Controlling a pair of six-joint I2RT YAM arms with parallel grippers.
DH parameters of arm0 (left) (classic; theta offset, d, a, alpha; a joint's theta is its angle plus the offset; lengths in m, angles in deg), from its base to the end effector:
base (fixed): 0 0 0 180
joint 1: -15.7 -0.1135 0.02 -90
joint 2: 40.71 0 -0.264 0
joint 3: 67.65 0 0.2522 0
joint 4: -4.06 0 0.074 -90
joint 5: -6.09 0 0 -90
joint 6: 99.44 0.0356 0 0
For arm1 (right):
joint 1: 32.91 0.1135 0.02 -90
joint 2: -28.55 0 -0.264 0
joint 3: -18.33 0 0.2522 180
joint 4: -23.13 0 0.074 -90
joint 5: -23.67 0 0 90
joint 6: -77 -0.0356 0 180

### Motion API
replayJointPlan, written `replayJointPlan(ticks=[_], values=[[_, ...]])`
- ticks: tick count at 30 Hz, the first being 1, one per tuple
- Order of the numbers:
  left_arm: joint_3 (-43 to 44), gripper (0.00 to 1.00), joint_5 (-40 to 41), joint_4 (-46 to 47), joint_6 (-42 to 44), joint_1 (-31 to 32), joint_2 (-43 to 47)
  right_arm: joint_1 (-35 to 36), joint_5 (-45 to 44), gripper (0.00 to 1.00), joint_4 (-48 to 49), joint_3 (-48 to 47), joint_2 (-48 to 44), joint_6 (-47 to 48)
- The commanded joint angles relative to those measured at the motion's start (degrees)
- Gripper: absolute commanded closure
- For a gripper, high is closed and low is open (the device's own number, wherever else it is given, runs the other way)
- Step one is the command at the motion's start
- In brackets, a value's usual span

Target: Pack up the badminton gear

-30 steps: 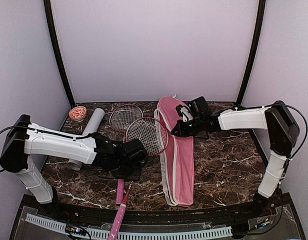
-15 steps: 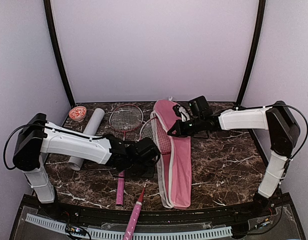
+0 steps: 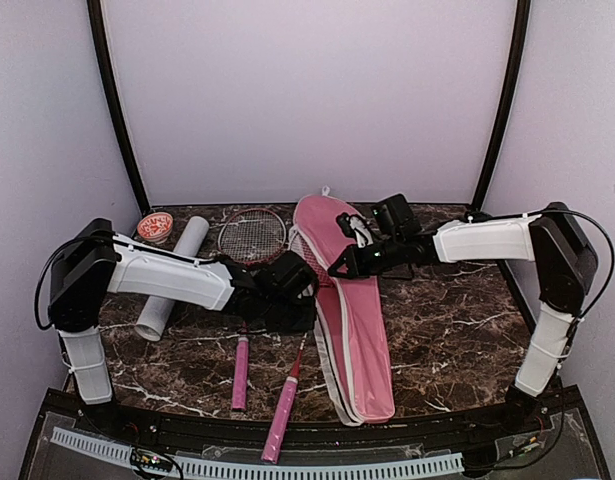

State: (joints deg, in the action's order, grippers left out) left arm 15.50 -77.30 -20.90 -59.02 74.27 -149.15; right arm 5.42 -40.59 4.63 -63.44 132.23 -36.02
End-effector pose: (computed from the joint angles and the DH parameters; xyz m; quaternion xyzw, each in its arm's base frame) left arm 0.2128 -0.3404 0.1721 0.0540 0.9375 -0.2430 0.2430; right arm 0.3020 0.2585 0.2071 -0.2105 0.8647 0.3825 0.2485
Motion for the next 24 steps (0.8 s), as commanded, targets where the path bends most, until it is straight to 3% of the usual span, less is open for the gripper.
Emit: replayJointPlan(ticks=[1, 13, 19, 24], values=[[3.1, 1.0, -1.6, 7.8, 3.7, -2.7, -1.0, 0.5, 2.0, 1.0, 0.8, -0.8, 1.5, 2.7], [2.9, 1.0, -4.5, 18.9, 2.3, -6.6, -4.7, -0.7, 0.4, 1.0, 0.0, -4.7, 6.2, 3.0], [4.3, 1.0, -6.2, 20.0, 3.4, -9.1, -8.2, -2.5, 0.8, 1.0, -1.2, -8.5, 10.4, 4.0], [4.7, 0.89, -7.9, 21.5, 3.8, -10.2, -10.3, -3.3, 1.2, 0.98, -1.7, -9.8, 12.5, 4.1]])
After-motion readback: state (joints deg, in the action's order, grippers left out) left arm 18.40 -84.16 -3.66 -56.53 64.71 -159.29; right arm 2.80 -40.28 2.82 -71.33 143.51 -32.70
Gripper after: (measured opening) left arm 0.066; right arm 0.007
